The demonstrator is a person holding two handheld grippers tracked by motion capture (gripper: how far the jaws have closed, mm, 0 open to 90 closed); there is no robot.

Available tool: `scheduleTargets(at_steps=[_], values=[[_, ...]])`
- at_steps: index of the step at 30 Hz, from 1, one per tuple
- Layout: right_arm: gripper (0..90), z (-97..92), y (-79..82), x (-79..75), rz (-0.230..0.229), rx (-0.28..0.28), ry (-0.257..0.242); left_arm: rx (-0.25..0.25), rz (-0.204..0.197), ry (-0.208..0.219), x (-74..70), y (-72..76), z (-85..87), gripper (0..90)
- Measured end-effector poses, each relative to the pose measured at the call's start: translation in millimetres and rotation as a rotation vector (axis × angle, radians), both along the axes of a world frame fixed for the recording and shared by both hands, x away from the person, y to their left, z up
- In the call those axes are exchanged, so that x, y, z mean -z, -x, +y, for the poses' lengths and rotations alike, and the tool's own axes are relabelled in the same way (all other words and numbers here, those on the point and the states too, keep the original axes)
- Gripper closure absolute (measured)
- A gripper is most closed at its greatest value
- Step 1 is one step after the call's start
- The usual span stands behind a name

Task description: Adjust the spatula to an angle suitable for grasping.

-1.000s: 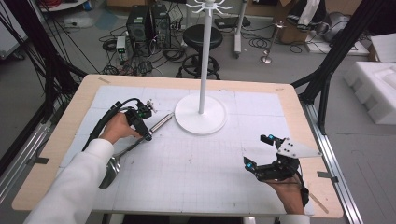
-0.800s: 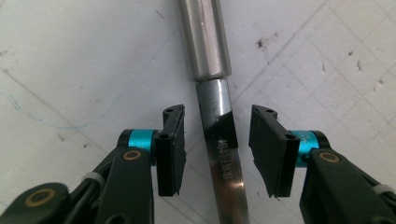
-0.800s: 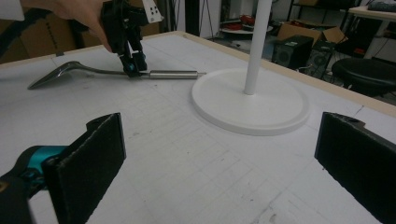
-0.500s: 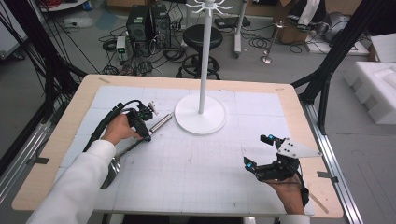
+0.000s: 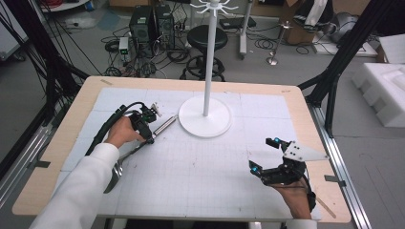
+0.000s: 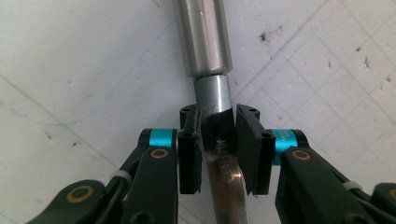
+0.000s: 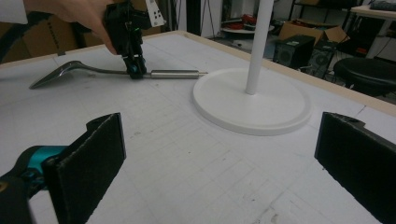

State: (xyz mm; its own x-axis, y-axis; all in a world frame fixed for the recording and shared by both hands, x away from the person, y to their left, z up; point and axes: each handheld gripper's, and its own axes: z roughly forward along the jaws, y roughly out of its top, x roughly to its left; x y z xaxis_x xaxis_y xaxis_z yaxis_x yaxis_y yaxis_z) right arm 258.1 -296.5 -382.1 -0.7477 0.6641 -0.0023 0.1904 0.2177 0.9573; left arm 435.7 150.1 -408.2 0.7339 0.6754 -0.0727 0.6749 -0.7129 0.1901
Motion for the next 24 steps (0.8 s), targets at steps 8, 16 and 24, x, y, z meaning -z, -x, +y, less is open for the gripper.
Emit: scheduleTargets(at_steps=[8,16,24], values=[[0.8,-0.2,0.3,-0.6,0.002,-0.003,-0.002,-0.023,0.000,-0.036,-1.9,-0.8,3.2,74.4],[0.8,0.7,0.2,0.0,0.004,-0.004,0.001,-0.010,-0.042,-0.020,-12.3,2.8,11.1,74.7],[0.8,0.9,0.1,-0.3,0.003,-0.006,0.001,0.016,-0.104,0.068,-33.8,12.9,19.0,74.8]])
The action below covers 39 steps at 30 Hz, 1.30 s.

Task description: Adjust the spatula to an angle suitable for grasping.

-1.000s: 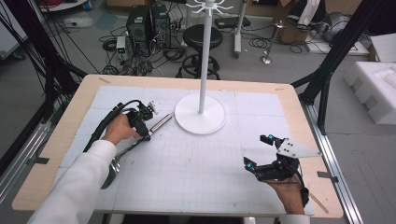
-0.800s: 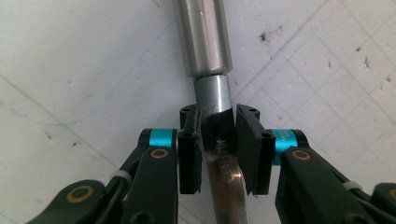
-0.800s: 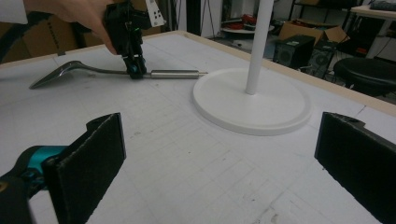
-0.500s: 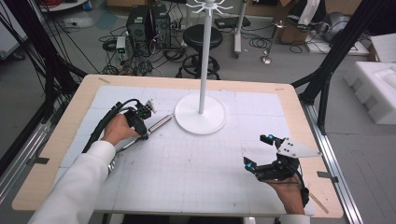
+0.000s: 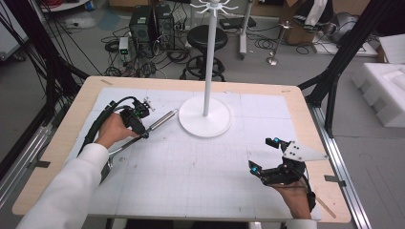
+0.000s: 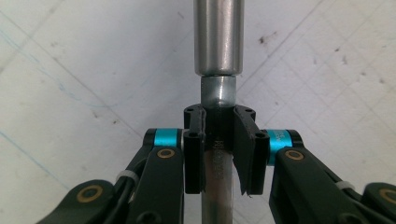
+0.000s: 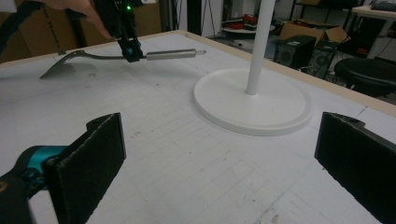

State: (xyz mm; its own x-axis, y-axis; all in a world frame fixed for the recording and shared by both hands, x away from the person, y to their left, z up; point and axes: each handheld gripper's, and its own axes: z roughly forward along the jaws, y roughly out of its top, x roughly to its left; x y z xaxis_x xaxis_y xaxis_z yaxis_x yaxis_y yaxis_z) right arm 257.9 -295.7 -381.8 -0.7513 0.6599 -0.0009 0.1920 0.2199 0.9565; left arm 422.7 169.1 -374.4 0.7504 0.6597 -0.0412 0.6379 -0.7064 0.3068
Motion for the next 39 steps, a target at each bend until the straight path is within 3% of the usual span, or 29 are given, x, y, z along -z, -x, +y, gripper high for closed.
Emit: scheduleTargets(at_steps=[1,2,3,6,8,11,17,26,32,39], values=[[0.8,0.2,0.0,-0.1,0.006,-0.002,-0.002,0.015,-0.024,0.030,-7.6,5.2,2.3,74.8],[0.8,0.2,0.0,-0.1,0.006,-0.002,-0.002,0.015,-0.024,0.030,-7.6,5.2,2.3,74.8],[0.8,0.3,-0.1,-0.1,-0.001,-0.006,0.001,0.046,-0.049,0.055,-17.1,11.4,5.3,74.8],[0.8,0.2,-0.2,-0.6,0.003,-0.007,0.000,0.074,-0.069,0.083,-24.0,16.0,7.8,74.8],[0.8,-0.5,-0.3,-1.5,0.000,-0.005,-0.007,0.114,-0.098,0.139,-34.8,23.9,11.8,74.8],[0.8,-1.1,0.4,-3.3,-0.004,0.000,-0.011,0.140,-0.124,0.177,-44.2,30.9,15.4,74.8],[0.8,-1.8,0.4,-5.7,0.000,0.000,-0.010,0.156,-0.160,0.203,-54.1,41.0,17.9,74.8],[0.8,-0.5,0.0,-10.6,-0.003,-0.006,-0.002,0.234,-0.222,0.338,-72.4,56.0,22.7,74.8],[0.9,3.3,-2.7,-17.0,0.001,-0.018,0.002,0.254,-0.245,0.396,-79.2,64.0,22.0,74.8],[0.8,8.5,-3.9,-29.5,-0.010,-0.028,0.018,0.263,-0.307,0.508,-94.7,77.5,21.7,74.8]])
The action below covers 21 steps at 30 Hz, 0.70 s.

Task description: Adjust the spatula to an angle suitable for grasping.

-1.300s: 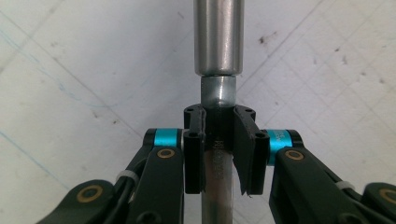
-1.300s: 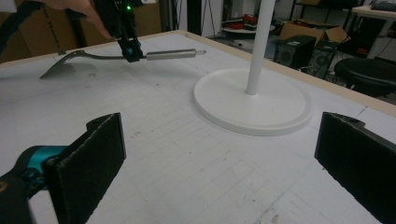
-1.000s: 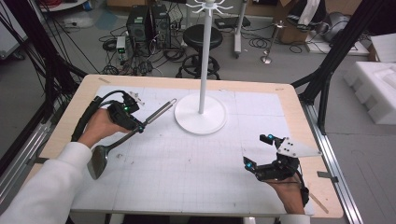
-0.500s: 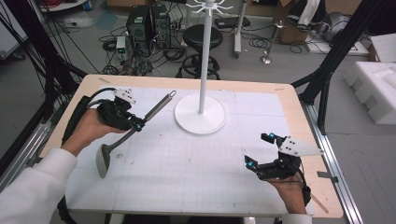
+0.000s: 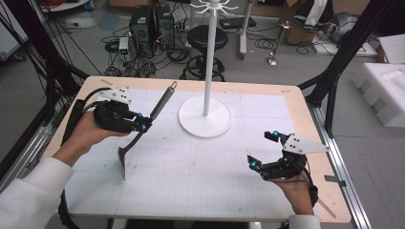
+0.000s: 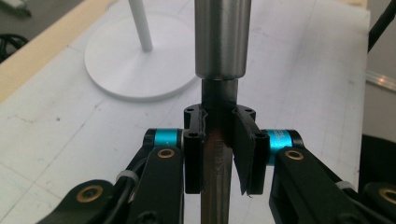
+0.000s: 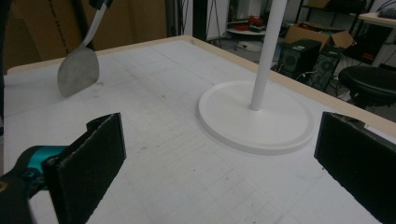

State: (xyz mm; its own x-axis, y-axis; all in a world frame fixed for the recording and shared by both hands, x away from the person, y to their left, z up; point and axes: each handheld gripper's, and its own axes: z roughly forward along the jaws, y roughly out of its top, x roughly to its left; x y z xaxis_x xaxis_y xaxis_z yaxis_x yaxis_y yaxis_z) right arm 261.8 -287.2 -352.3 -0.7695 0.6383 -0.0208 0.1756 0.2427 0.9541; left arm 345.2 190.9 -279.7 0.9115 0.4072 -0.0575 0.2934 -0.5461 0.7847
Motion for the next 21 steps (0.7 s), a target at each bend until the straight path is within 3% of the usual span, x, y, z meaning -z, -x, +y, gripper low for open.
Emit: scheduleTargets(at_steps=[8,13,17,21], values=[[0.8,-5.7,4.3,-6.5,-0.014,0.003,-0.008,0.043,-0.039,0.078,-21.6,11.5,-3.1,74.8],[0.8,-9.6,5.2,-5.9,-0.021,0.008,-0.012,0.054,-0.053,0.108,-25.6,11.8,-6.2,74.8],[0.8,-10.2,6.8,-3.1,-0.018,0.008,-0.020,0.077,-0.069,0.169,-27.3,13.9,-8.7,74.8],[0.8,-9.5,7.2,-1.5,-0.021,0.004,-0.024,0.092,-0.079,0.185,-29.4,15.1,-10.6,74.9]])
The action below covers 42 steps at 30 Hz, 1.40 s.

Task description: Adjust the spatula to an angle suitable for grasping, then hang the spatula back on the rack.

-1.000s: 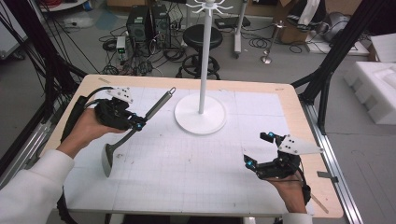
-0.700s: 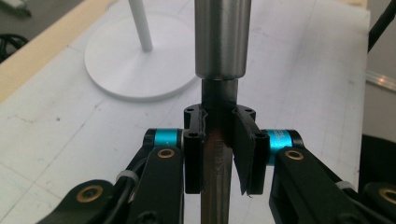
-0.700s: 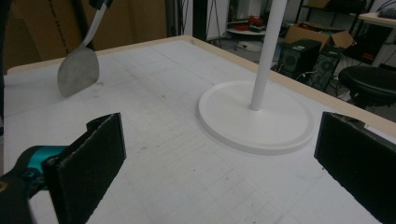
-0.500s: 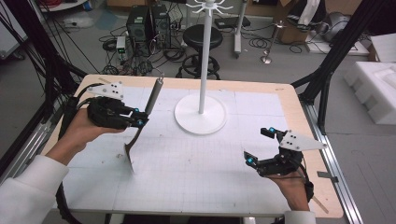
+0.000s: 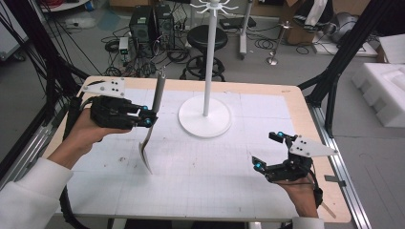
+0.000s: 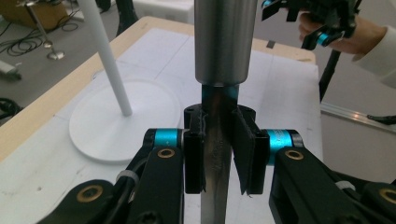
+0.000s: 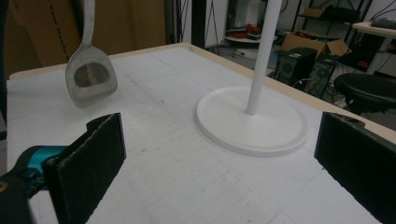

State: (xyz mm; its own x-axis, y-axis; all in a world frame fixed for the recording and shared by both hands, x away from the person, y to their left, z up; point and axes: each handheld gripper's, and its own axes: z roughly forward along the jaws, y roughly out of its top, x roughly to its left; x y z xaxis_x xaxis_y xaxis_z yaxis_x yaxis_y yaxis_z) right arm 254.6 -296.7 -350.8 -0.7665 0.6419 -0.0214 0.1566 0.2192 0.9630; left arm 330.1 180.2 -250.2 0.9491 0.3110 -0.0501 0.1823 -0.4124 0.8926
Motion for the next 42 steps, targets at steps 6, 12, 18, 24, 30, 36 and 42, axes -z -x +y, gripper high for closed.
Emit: scheduleTargets(at_steps=[6,12,18,24,30,36,42], values=[[0.8,1.7,-1.2,-1.0,-0.009,-0.006,0.005,0.032,-0.028,0.050,-2.9,2.1,-9.5,74.9],[0.8,2.4,-0.7,-1.5,-0.009,-0.010,0.006,0.054,-0.030,0.051,-1.4,1.9,-21.5,74.9],[0.8,2.7,-0.8,-1.2,-0.004,-0.011,0.011,0.073,-0.040,0.052,-0.6,2.0,-25.6,74.8],[0.8,3.2,-1.2,-4.5,-0.013,-0.013,0.016,0.079,-0.040,0.049,0.6,-0.1,-27.5,74.8],[0.8,4.6,-5.5,-4.3,0.008,-0.012,0.008,0.079,-0.032,0.048,3.1,-3.6,-29.0,74.9],[0.8,14.7,-12.5,-13.8,0.023,-0.053,0.011,0.114,-0.031,0.075,5.1,-5.4,-33.8,74.8],[0.8,22.8,-18.8,-25.8,0.015,-0.085,0.013,0.131,-0.039,0.080,5.8,-4.9,-38.8,74.8]])
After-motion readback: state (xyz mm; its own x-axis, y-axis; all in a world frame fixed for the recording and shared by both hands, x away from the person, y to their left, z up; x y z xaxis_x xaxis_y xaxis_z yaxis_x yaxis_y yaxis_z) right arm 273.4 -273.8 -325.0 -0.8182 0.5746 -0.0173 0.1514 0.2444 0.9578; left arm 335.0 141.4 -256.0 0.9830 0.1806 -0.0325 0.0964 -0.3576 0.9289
